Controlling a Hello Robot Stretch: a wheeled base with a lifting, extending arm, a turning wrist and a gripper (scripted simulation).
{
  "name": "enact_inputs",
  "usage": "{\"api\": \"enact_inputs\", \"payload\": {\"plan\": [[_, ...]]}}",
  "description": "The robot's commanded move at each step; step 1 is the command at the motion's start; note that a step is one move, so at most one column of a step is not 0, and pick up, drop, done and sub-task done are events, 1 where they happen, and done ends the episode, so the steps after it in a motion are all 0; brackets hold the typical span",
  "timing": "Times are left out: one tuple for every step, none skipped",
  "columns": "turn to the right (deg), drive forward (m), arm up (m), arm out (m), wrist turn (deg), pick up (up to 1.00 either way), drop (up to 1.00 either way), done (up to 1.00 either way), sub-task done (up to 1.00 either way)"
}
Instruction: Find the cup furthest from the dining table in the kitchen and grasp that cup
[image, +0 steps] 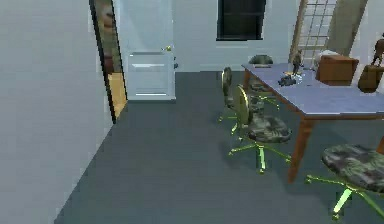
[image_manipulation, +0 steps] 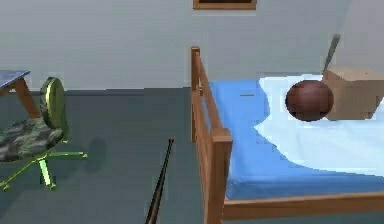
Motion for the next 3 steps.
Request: {"api": "enact_inputs", "payload": {"plan": [[0.0,1.00,0.00,0.00,0.0,0.00,0.00,0.00,0.00],[0.0,1.00,0.00,0.00,0.0,0.00,0.00,0.00,0.00],[0.0,1.00,0.00,0.00,0.0,0.00,0.00,0.00,0.00]]}}
